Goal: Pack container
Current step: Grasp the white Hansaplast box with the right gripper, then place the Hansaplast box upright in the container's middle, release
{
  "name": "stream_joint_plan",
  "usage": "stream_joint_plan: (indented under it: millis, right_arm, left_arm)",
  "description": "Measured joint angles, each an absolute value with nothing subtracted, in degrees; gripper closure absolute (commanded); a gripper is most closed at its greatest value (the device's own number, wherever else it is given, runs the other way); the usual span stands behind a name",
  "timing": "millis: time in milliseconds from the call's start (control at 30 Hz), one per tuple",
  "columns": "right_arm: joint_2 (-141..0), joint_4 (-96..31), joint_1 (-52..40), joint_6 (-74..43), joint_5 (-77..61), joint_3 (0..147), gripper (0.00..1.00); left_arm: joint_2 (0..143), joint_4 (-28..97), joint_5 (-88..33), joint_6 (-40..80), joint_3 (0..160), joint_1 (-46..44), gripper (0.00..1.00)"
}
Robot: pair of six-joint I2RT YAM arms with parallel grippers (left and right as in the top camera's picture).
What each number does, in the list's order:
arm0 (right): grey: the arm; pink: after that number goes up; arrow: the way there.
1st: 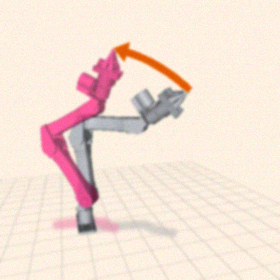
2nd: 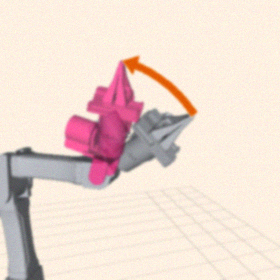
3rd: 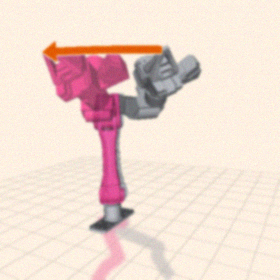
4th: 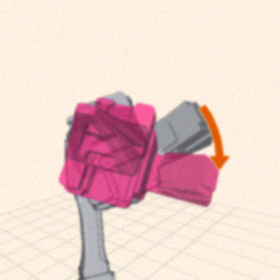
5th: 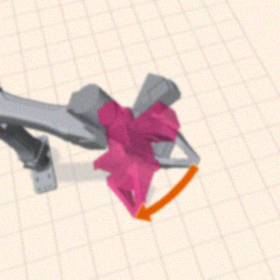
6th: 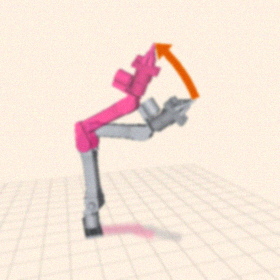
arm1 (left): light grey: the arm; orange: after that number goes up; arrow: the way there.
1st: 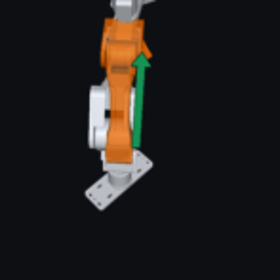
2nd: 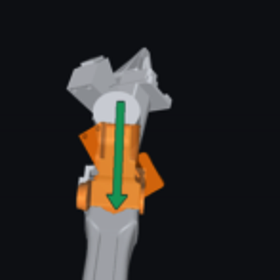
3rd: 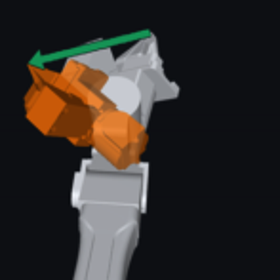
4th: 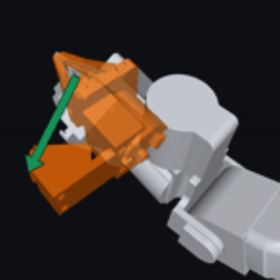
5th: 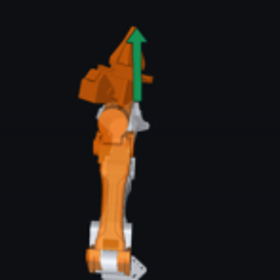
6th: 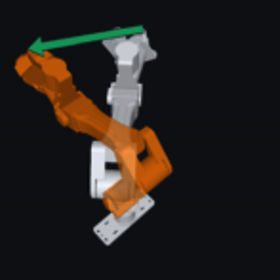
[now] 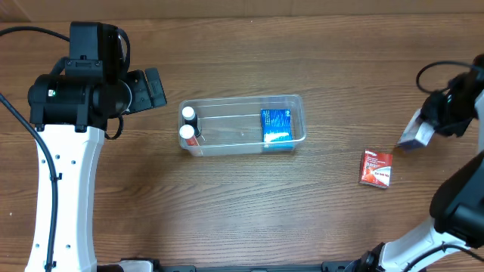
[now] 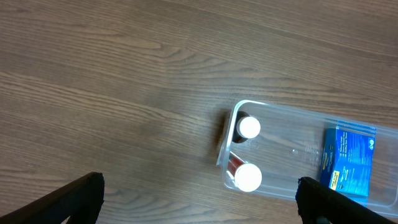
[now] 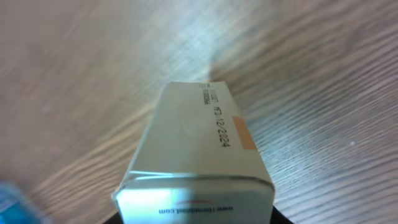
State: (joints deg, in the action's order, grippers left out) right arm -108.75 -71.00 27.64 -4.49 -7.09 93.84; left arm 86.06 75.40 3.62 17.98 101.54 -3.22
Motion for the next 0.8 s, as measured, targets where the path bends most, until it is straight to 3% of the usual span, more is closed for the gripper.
stream_joint_plan:
  millis: [267, 800]
  right_arm:
    - [-103.07, -80.49, 20.64, -4.25, -12.05, 107.13, 0.65]
    - [-97.47, -78.70, -16.25, -5.76, -17.74, 110.34, 0.64]
  left_arm:
    - [86.06, 75.37, 3.62, 17.98, 101.54, -3.22, 0.00]
    - [86.06, 75.37, 3.62, 17.98, 101.54, -3.22, 0.00]
